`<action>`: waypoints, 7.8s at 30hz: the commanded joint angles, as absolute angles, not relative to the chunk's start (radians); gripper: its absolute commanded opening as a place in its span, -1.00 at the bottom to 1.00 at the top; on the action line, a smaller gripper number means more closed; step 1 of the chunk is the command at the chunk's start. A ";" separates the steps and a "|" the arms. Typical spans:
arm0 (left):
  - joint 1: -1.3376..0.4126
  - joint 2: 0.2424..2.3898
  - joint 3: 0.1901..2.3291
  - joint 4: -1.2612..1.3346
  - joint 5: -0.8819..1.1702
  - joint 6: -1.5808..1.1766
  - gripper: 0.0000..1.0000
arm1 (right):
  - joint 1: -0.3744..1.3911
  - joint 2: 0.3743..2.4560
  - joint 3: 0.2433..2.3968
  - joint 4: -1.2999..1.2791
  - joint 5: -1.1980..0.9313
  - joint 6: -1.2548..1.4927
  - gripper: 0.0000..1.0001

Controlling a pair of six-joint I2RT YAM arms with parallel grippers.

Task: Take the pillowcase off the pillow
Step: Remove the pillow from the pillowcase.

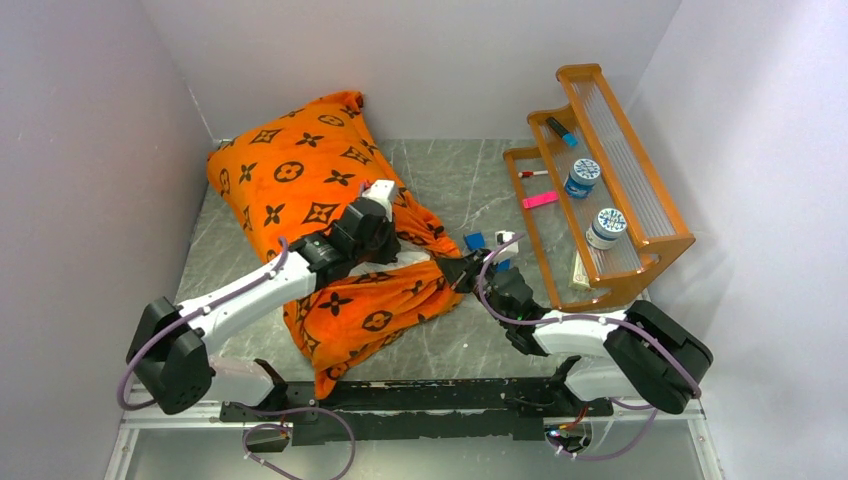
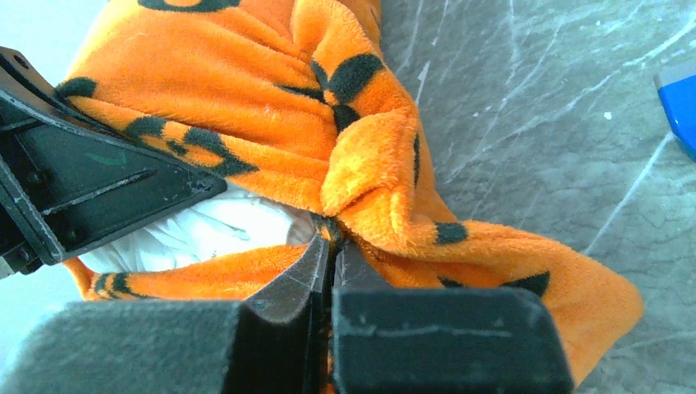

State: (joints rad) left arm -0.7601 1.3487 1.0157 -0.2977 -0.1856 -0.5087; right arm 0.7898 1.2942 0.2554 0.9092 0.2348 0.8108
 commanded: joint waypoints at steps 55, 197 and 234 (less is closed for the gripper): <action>-0.649 1.053 1.067 -0.255 0.104 -0.172 0.17 | 0.759 1.446 0.193 0.935 0.090 0.547 -1.00; -0.519 1.085 0.920 0.140 0.486 -0.202 -0.90 | 0.746 1.153 0.416 0.586 -0.091 -0.021 -0.25; -0.549 1.131 0.944 0.049 0.388 -0.147 -0.90 | 0.903 1.382 1.055 -0.005 -0.658 -0.740 0.17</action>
